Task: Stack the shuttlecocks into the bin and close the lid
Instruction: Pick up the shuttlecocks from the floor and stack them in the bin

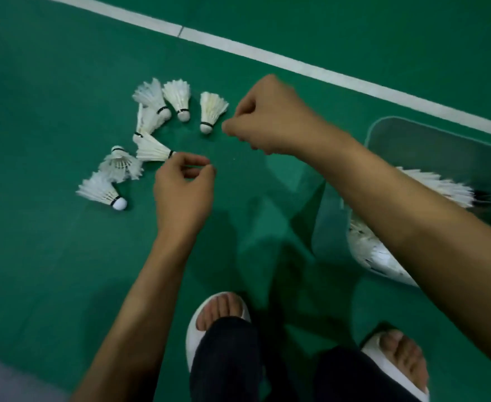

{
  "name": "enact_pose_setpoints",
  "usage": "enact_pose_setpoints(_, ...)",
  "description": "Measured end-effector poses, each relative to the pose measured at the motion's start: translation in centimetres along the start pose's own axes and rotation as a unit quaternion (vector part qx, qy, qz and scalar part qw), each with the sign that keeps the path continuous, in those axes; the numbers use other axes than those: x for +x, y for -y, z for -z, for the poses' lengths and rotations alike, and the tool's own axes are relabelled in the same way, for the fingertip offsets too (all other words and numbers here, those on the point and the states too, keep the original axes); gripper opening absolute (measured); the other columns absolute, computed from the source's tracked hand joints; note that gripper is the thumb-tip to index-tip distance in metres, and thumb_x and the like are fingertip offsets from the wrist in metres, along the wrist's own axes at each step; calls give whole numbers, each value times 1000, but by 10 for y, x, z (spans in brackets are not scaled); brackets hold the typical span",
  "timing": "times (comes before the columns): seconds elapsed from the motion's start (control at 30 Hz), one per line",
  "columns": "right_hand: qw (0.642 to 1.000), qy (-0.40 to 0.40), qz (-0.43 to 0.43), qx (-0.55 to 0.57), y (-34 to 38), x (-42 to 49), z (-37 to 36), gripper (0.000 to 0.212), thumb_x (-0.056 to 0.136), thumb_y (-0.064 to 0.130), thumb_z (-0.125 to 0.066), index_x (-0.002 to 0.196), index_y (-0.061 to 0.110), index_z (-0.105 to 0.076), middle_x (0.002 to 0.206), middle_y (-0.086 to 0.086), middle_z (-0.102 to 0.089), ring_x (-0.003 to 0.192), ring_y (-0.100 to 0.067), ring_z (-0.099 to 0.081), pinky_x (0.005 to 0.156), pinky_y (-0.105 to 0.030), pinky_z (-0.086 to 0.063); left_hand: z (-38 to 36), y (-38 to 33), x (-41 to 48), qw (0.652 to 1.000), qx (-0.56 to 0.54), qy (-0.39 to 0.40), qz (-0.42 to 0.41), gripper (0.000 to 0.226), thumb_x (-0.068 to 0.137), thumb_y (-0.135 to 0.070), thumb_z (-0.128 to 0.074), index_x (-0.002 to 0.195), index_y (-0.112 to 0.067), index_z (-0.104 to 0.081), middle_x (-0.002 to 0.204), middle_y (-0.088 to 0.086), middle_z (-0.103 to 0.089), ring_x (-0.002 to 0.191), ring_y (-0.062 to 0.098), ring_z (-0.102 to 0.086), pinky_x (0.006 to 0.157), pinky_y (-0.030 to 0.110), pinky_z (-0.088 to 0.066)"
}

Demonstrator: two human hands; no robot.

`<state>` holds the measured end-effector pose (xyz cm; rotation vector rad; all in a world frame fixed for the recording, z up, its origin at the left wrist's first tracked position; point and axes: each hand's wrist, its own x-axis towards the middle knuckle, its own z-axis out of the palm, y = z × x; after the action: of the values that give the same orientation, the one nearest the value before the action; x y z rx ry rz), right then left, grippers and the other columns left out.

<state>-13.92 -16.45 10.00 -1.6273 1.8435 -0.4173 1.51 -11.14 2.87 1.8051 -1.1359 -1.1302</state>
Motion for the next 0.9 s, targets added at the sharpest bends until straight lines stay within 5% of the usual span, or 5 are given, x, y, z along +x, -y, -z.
enact_pose_setpoints(0.23, 994, 38, -2, -107, 16, 86, -51, 27, 75, 15, -61, 95, 9, -78, 99, -14, -74, 95, -33, -69, 84, -41, -59, 63, 63, 67, 905, 207, -340, 151, 83, 75, -44, -82, 139, -9, -42, 142, 17, -42, 128, 39, -45, 97, 54, -42)
enact_pose_setpoints(0.33, 991, 23, -1, -130, 15, 112, -58, 28, 77, 12, -62, 99, 13, -79, 112, -16, -72, 107, -35, -66, 93, -41, -56, 78, 88, 92, 913, 213, -304, 169, 99, 74, -50, -85, 152, -15, -35, 149, 20, -37, 132, 42, -42, 101, 54, -42)
enact_pose_setpoints(0.57, 994, 41, -77, -59, 17, 115, -84, 49, 55, 35, -64, 93, 9, -79, 93, -10, -75, 90, -29, -70, 84, -41, -60, 84, 99, 80, 940, 200, -231, 154, 28, 76, -24, -72, 102, -18, -64, 109, 12, -68, 101, 36, -64, 86, 40, -50)
enact_pose_setpoints(0.73, 995, 26, -77, -63, 18, 109, -84, 15, 70, 19, -67, 66, 13, -54, 72, -7, -59, 72, -27, -60, 55, -33, -46, 83, 79, 39, 962, 137, -207, 117, 48, 66, -22, -57, 114, -21, -56, 107, 4, -65, 98, 28, -62, 86, 40, -51)
enact_pose_setpoints(0.9, 996, 12, -49, -75, 23, 95, -67, 36, 80, 16, -65, 62, 15, -34, 60, -3, -39, 53, -21, -34, 45, -32, -23, 67, 69, 77, 948, 211, -218, 100, 62, 80, -57, -65, 132, -25, -53, 115, 10, -63, 95, 31, -59, 84, 41, -46)
